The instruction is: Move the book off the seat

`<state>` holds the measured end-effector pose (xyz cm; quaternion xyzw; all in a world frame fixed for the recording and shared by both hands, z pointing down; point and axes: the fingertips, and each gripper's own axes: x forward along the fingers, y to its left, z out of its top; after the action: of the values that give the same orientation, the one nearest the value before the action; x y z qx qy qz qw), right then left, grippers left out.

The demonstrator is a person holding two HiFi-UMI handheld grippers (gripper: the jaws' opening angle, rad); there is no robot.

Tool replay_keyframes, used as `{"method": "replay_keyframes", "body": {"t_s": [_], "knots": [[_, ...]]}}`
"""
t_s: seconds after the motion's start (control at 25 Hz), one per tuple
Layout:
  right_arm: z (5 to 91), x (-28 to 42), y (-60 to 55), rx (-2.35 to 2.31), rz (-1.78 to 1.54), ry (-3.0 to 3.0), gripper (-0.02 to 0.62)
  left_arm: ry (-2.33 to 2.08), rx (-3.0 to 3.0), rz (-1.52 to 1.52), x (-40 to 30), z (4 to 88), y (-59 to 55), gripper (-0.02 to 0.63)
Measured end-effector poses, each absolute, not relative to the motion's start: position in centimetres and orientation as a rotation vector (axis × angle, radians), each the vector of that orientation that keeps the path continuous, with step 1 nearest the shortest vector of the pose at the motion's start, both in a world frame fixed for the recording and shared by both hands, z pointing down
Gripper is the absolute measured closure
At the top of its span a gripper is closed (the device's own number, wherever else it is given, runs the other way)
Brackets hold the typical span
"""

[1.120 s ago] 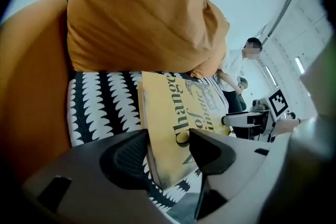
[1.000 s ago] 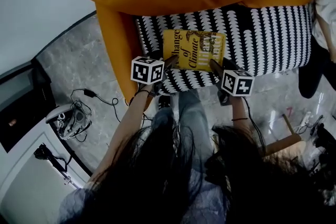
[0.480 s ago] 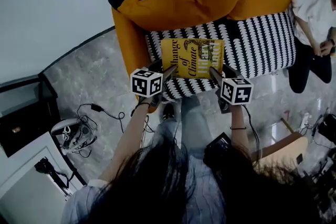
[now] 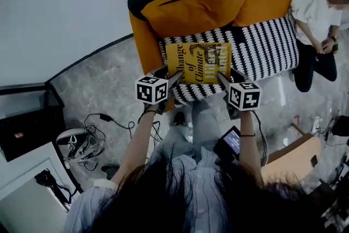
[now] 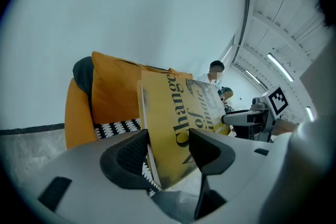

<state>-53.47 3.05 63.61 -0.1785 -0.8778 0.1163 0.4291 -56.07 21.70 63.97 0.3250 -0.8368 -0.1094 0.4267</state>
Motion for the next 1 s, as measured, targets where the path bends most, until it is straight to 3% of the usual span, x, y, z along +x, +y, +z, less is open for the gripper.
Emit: {"method": "replay_keyframes", "body": {"t_s": [0.36, 0.68, 1.0], "knots": [[61.1, -52.0, 3.9, -0.432, 0.312, -2.194, 0.364, -2.102, 0.835, -0.250, -55.0, 61.1, 22.6, 0.354], [56.3, -41.8, 8.4, -0.416, 0.293, -2.282, 0.364, -2.159, 0.887, -0.219, -45.2, 56.4, 26.9, 0.354], [56.3, -36.5, 9.4, -0.315, 0.337, -2.292, 0.364, -2.123, 0.981, -0.218, -41.5, 56.4, 27.7, 0.354]]}}
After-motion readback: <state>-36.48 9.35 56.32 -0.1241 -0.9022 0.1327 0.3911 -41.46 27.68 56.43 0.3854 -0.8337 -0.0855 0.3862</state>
